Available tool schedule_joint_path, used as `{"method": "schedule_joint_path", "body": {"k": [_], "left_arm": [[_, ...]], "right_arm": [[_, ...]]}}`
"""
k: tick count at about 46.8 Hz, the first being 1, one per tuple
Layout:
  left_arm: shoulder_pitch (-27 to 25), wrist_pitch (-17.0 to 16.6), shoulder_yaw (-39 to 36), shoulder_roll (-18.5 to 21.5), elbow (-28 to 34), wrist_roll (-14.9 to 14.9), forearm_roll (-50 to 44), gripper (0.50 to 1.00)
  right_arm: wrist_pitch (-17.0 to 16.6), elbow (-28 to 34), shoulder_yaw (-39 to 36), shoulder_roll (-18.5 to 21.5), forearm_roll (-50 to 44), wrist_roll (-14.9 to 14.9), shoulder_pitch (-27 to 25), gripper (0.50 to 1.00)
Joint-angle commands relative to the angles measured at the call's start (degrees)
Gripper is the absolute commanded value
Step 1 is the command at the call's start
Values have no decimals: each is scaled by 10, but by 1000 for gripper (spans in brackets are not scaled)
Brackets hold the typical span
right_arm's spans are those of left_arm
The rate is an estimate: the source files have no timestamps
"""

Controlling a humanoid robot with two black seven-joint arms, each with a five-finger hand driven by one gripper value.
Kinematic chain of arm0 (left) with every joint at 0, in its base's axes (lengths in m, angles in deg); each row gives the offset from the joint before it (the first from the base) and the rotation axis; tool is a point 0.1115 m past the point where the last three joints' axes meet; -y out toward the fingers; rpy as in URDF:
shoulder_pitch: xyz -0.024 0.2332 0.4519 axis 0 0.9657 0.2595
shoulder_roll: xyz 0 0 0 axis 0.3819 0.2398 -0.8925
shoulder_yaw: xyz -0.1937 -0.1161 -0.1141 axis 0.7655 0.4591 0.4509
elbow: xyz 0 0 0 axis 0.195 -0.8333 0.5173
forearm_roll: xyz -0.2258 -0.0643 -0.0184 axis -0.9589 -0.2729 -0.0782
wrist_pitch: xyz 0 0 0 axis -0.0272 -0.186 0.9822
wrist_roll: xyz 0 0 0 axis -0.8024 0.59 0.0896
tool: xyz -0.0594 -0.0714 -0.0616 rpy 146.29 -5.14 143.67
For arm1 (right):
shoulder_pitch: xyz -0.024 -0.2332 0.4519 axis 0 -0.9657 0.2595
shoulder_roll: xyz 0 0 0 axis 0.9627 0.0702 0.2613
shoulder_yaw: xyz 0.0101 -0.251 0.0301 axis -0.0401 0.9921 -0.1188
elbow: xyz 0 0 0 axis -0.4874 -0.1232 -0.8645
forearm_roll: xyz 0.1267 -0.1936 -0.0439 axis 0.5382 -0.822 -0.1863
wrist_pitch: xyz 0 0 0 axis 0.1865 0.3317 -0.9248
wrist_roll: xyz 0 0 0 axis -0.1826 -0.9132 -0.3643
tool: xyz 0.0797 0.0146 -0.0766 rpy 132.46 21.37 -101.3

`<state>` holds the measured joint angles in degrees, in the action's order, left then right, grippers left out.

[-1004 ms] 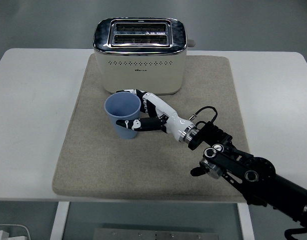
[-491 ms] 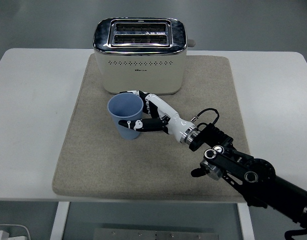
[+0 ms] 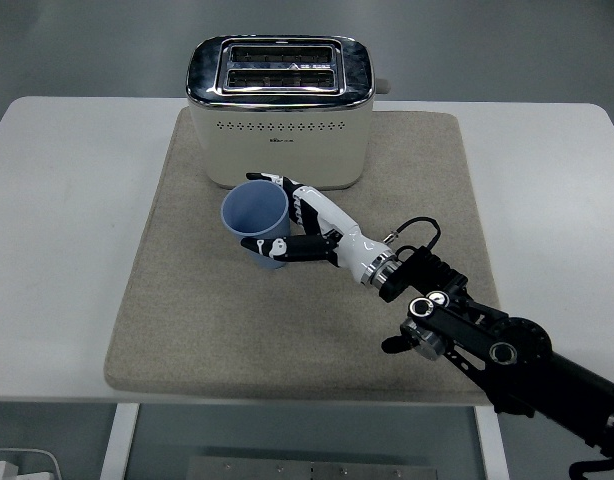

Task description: Put the water cup in front of the bread machine

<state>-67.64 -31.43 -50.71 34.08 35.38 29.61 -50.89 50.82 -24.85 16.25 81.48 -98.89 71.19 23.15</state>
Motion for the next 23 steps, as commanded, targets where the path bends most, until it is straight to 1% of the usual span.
{"method": "schedule_joint_path", "body": {"k": [1, 19, 23], "left_arm": [[0, 0, 0, 0, 0, 0, 0, 1000], [0, 0, 0, 0, 0, 0, 0, 1000], [0, 0, 0, 0, 0, 0, 0, 1000]], "right_arm": [[0, -1, -2, 0, 1, 1, 1, 917], [-2, -2, -3, 0, 3, 1, 1, 924], [-3, -2, -3, -8, 4, 1, 3, 924]]}}
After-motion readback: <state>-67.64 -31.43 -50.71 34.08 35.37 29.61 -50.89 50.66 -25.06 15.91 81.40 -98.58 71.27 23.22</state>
